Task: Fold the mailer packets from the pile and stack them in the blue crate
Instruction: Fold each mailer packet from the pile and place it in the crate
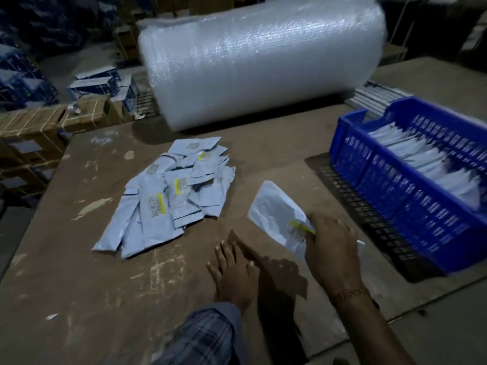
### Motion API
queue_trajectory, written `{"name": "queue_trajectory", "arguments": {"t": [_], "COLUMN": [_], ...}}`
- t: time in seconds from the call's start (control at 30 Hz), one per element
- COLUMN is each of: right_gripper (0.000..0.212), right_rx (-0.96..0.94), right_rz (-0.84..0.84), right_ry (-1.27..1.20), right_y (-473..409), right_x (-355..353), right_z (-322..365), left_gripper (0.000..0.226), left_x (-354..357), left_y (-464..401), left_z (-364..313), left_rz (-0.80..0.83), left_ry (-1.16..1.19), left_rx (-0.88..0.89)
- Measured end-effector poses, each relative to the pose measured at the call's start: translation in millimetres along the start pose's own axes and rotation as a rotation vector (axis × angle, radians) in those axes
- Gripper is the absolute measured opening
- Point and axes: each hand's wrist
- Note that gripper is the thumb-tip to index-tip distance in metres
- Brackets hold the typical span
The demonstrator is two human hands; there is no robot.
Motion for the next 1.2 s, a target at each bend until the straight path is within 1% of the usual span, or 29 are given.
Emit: {"name": "queue_trajectory", "arguments": {"t": [0.03,0.1,0.17,0.27,0.33,0.43,0.5,0.6,0.7,0.77,0.83,0.87,0.93,1.0,1.1,1.13,1.2], "right_gripper": [0.031,0.028,0.027,0.026,0.026,0.02,0.019,0.021,0.019,0.023,0.014,0.016,0.023,0.025,0.032,0.031,0.029], "right_rx": [0.009,-0.002,-0.013,-0.022,-0.026,-0.027,-0.02,0.004,0.013,-0.001,0.001,-0.005,-0.042,-0.129,-0.34,-0.4,-0.464], "right_rz": [-0.031,-0.075,-0.104,-0.154,-0.189,-0.204,-0.216,-0.206,-0.079,0.092,0.338,0.449,0.593,0.662,0.733,0.76,0.813], "right_ry": [-0.049,-0.101,-0.135,-0.166,-0.169,-0.164,-0.158,-0.146,-0.036,0.075,0.216,0.274,0.33,0.337,0.437,0.468,0.509], "right_y": [-13,-39,-63,-96,-117,-147,-165,-193,-219,-234,-242,-244,-245,-242,-233,-231,-229], "right_x": [-11,-33,-53,-80,-92,-105,-111,-114,-107,-101,-99,-96,-87,-74,-47,-39,-29], "right_z": [-11,-36,-65,-111,-145,-193,-225,-281,-345,-385,-412,-420,-426,-422,-412,-410,-411], "left_gripper": [0.078,0.068,0.061,0.057,0.058,0.063,0.067,0.077,0.105,0.119,0.122,0.122,0.122,0.122,0.122,0.122,0.124], "left_x": [0,3,9,19,27,39,45,54,68,75,74,73,75,78,82,81,81], "left_y": [-5,-17,-23,-29,-34,-38,-39,-41,-43,-44,-47,-49,-54,-56,-55,-54,-54], "left_z": [-16,-45,-74,-115,-139,-173,-194,-228,-251,-255,-253,-252,-252,-251,-247,-247,-243], "left_rz": [0.02,0.012,-0.01,-0.029,-0.032,-0.001,0.0,0.033,0.149,0.187,0.207,0.222,0.252,0.257,0.25,0.233,0.249], "left_ry": [-0.012,0.017,0.068,0.114,0.104,0.071,0.035,0.07,0.084,0.067,0.059,0.065,0.065,0.064,0.07,0.065,0.058], "left_rx": [0.02,0.066,0.089,0.066,0.07,0.086,0.091,0.005,-0.128,-0.151,-0.153,-0.157,-0.159,-0.184,-0.178,-0.175,-0.173]}}
Point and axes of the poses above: each hand's wrist, its own y-axis away from the middle knuckle, its own x-axis out of the palm, z = x × y, and after that the axes turned 14 degrees about -z, right-handed
